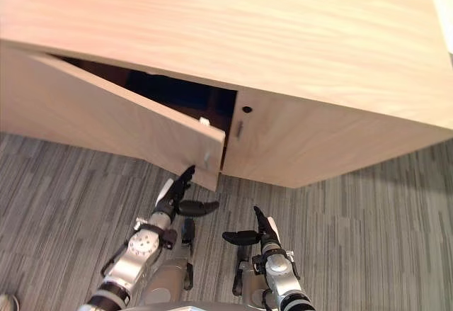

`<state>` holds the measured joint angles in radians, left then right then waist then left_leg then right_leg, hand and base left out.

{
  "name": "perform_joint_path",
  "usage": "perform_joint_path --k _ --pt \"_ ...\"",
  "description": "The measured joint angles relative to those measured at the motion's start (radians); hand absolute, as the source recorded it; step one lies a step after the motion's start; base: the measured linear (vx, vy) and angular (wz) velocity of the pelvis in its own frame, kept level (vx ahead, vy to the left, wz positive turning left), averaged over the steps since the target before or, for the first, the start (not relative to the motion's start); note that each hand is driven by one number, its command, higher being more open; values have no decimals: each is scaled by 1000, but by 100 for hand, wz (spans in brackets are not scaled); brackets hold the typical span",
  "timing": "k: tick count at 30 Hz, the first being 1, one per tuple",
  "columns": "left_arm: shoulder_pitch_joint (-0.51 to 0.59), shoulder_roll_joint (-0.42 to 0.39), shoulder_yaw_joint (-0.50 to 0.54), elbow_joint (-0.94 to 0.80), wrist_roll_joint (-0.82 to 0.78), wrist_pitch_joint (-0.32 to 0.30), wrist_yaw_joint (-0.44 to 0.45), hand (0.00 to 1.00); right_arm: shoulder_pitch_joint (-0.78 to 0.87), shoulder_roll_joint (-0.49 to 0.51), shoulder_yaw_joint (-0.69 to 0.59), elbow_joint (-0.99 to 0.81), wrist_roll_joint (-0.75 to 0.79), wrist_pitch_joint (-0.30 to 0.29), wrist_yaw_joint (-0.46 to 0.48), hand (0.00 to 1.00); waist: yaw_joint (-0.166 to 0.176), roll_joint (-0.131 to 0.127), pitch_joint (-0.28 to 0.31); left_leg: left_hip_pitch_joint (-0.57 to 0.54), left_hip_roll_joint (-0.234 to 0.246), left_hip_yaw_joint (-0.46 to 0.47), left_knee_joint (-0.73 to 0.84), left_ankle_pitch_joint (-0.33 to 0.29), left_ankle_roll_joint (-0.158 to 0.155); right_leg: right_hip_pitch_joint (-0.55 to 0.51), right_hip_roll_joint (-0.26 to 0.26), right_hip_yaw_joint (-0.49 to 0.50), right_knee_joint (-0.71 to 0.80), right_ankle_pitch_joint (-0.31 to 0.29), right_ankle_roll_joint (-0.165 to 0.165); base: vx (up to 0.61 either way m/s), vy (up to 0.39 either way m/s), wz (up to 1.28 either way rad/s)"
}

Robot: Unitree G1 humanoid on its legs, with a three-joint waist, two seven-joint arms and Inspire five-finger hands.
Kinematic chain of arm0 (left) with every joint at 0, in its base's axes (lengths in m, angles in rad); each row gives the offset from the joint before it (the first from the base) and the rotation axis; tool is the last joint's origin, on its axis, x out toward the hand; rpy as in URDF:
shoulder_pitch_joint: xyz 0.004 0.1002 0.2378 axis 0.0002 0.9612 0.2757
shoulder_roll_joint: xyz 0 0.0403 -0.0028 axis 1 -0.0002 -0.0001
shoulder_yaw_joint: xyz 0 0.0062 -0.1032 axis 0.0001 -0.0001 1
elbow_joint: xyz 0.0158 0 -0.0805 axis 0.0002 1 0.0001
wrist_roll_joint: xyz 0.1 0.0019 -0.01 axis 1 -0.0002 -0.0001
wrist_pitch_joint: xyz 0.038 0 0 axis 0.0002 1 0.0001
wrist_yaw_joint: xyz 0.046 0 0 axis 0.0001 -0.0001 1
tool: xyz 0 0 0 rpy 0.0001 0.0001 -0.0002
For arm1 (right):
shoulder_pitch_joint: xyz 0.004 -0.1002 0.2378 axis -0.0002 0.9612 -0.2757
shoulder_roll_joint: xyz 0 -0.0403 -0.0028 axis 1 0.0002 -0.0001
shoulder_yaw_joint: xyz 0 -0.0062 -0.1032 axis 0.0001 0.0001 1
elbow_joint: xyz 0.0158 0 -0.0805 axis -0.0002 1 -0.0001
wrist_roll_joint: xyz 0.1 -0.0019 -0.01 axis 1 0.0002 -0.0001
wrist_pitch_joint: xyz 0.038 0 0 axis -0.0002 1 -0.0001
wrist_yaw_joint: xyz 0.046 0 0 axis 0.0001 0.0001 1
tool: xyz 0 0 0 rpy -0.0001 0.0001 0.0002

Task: Walk over to the cabinet, pick up the folder, carry it to the office cabinet, place the folder inside the office cabinet, then close the office cabinet door

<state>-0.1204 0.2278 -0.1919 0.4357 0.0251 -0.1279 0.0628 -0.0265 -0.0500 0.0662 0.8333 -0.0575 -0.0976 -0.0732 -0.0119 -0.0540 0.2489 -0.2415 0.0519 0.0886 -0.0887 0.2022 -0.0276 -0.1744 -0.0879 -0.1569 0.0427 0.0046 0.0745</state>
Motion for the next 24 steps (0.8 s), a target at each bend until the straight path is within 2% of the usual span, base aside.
perform_joint_path --k 4,9,12,17,19,24 --pt "-85 95 101 14 37 12 39 100 -3 -35 -24 -2 9 0 4 100 -14 12 7 15 3 12 0 -1 -1 15 5 13 -13 2 -3 72 -8 -10" --pt "-78 115 146 10 54 11 64 100 0 -62 -62 -2 25 0 13 100 -16 40 4 32 7 21 -6 -6 -8 28 6 19 -17 4 -6 -6 8 -5" --pt "-34 92 145 -1 54 6 62 100 10 -61 -63 -1 25 0 23 100 -17 41 3 54 10 23 -6 -16 -9 53 9 22 -26 5 -8 -17 8 -3" --pt "174 -10 146 -29 50 -20 19 100 34 -53 -129 -1 25 1 25 100 -16 47 -2 97 5 33 -6 -44 -14 93 4 35 -32 -8 -6 22 16 -6" --pt "226 -29 147 44 41 -20 -3 100 40 -55 -162 -1 25 4 17 100 -16 50 -7 110 3 34 -6 -51 -16 108 2 36 -33 -14 -1 57 7 4" --pt "283 -49 257 254 -6 -6 -24 100 49 -56 -232 -5 25 8 1 100 -14 50 -25 142 0 38 -6 -62 -14 144 0 37 -46 -20 -2 78 -12 -1"
